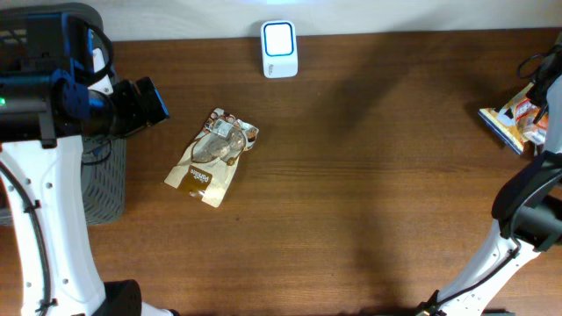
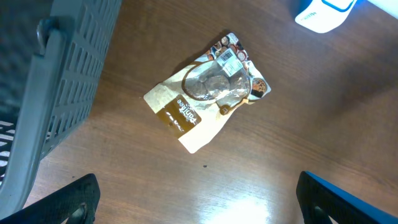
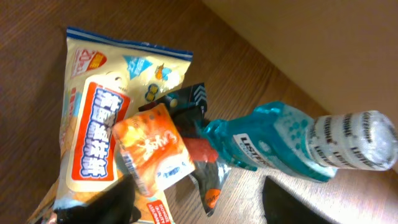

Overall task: Scan the item barcode
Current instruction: 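Carry the Kleenex pack right and drop it on the pile, then reach the right gripper to the pastry bag and grasp its top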

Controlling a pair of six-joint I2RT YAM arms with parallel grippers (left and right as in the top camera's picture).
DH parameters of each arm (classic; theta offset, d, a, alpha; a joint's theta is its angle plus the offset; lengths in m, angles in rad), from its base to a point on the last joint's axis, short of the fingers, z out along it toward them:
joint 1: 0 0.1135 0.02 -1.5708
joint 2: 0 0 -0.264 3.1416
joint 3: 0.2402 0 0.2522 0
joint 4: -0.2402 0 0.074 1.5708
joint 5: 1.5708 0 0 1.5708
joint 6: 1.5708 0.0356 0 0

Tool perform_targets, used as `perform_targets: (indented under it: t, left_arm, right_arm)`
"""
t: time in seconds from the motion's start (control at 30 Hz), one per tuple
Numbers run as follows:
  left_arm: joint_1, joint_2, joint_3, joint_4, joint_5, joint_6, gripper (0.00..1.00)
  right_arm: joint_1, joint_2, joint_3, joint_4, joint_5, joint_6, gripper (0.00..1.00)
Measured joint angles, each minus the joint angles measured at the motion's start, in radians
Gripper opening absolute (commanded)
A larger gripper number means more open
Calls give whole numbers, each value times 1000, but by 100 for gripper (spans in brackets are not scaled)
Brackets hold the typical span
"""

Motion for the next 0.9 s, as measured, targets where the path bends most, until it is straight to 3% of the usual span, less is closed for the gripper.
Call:
perform_targets:
  t: [0.27,0.47,0.53,0.6,0.9]
  left_arm:
    - [0,0,0,0,0,0,99]
    - [0,0,0,0,0,0,99]
    - [0,0,0,0,0,0,99]
    - [0,0,0,0,0,0,99]
    - [0,0,0,0,0,0,99]
  right_arm:
    - [23,-51,-2,-37,-140,-4,81]
    - [164,-276,-2,-58,-755,0,83]
    - [251,-287,0,-81,-961,0,84]
    - [354,-265,0,-128,-1060,0,100]
    - [843,-48,0,-144,-1064,80,98]
